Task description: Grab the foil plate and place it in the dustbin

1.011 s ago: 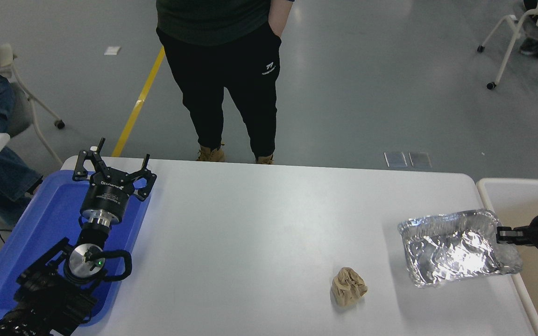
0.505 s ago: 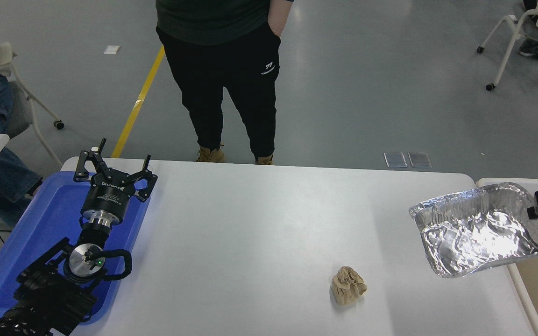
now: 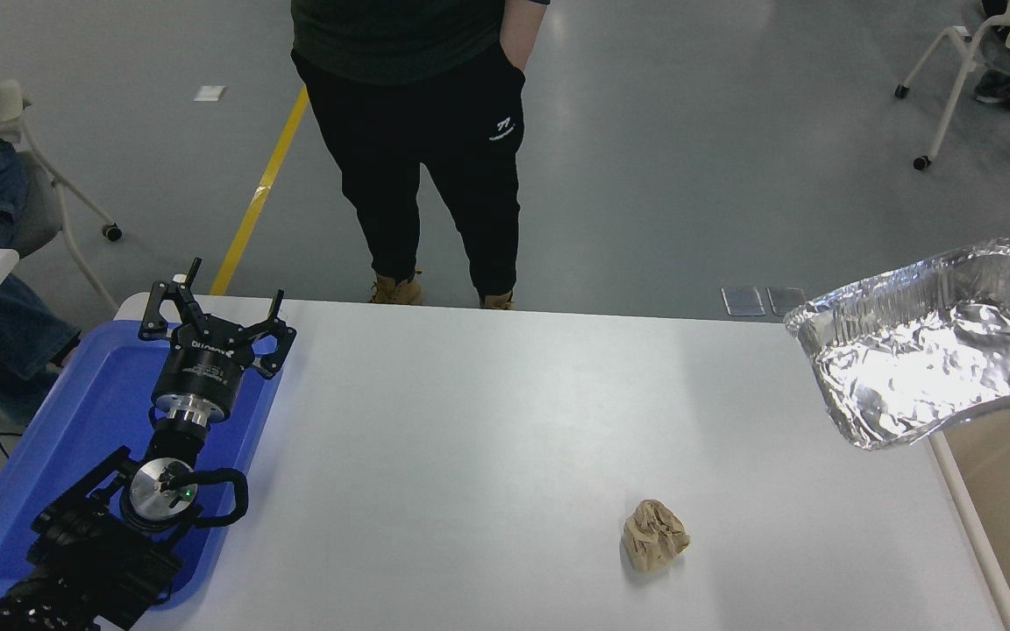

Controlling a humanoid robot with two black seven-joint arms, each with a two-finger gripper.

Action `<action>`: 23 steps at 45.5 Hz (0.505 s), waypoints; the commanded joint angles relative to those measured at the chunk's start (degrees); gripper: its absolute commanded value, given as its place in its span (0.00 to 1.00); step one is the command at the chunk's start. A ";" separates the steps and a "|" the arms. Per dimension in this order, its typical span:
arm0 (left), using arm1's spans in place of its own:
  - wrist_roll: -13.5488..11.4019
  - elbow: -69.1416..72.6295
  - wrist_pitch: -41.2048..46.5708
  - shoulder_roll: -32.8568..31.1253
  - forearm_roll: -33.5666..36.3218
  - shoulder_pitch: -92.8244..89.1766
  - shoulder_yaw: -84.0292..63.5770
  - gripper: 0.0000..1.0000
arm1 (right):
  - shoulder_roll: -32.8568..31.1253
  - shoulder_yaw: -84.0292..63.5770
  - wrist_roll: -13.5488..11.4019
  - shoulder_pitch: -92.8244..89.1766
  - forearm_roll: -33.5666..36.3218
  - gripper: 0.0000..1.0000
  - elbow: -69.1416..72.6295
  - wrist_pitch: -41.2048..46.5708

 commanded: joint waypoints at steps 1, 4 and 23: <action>0.02 0.00 0.00 0.00 -0.01 0.01 0.00 1.00 | 0.81 -1.86 0.01 5.38 0.01 0.00 0.07 0.46; 0.02 0.00 0.00 0.00 -0.01 0.01 0.00 1.00 | 0.81 -2.56 0.01 6.17 0.01 0.00 0.16 0.46; 0.02 0.00 0.00 0.00 -0.01 0.01 0.00 1.00 | -0.42 -5.02 0.01 8.02 -2.01 0.00 -0.28 0.46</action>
